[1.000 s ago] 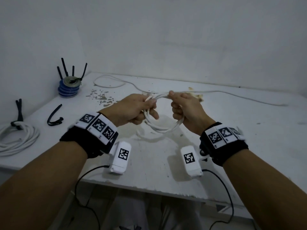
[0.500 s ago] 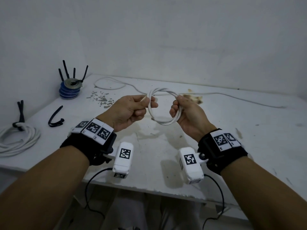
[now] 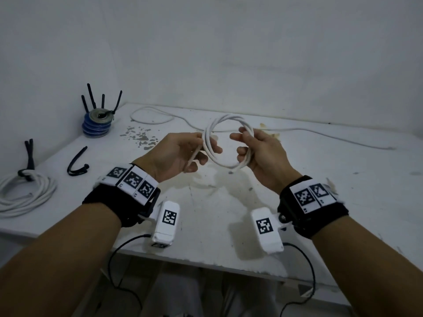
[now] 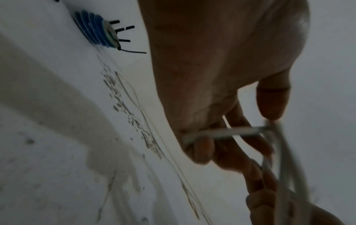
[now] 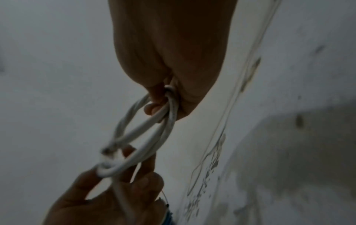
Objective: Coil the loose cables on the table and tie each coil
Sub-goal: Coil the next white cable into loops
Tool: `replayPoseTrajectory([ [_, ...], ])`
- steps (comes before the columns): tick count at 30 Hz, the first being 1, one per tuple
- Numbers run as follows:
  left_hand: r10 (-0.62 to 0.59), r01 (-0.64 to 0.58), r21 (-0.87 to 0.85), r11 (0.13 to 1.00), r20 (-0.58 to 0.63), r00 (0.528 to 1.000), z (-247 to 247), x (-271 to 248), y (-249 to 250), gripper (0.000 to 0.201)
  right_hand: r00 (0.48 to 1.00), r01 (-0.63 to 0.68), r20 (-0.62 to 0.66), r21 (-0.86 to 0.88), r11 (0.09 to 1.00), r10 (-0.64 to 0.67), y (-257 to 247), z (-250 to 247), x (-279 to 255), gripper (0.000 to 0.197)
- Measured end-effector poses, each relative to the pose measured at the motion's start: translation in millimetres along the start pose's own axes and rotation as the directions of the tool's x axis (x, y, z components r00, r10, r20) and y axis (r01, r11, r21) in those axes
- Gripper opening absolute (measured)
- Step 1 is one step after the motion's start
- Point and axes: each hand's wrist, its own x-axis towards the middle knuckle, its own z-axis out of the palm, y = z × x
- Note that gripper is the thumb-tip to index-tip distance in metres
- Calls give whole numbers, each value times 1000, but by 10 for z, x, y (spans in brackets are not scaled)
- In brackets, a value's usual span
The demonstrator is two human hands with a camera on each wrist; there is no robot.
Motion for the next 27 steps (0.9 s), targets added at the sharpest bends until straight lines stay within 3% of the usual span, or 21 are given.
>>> replayPoseTrajectory([
  [3, -50, 44, 60, 997, 111, 992, 18, -21, 27, 46, 984, 85, 169, -226, 970, -47, -125, -10, -31, 22],
  [7, -32, 32, 2, 999, 90, 995, 146, 38, 110, 62, 931, 274, 355, -519, 809, -88, -237, 97, -67, 27],
  [11, -40, 38, -123, 992, -12, 999, 197, 83, 104, 42, 948, 311, 275, -684, 659, -161, -224, 149, -68, 26],
  [16, 25, -32, -150, 988, -46, 999, 199, 62, 3, 36, 983, 128, 181, -818, 560, 39, -194, 93, -107, 47],
  [19, 56, -82, -296, 952, -97, 994, 116, 59, -28, 33, 982, 131, 179, -864, 487, 53, -160, 14, -93, 36],
  [21, 41, -75, -368, 927, -99, 994, 46, 32, -26, 31, 986, 154, 168, -881, 447, -8, -130, -45, -71, 32],
  [24, -30, 7, -358, 934, -59, 998, 12, -19, 19, 31, 962, 264, 228, -914, 307, -148, -122, -68, -35, 46],
  [27, -149, 139, -210, 968, -32, 988, 6, -21, 90, 54, 894, 418, 388, -902, 106, -227, -138, -34, 7, 51],
])
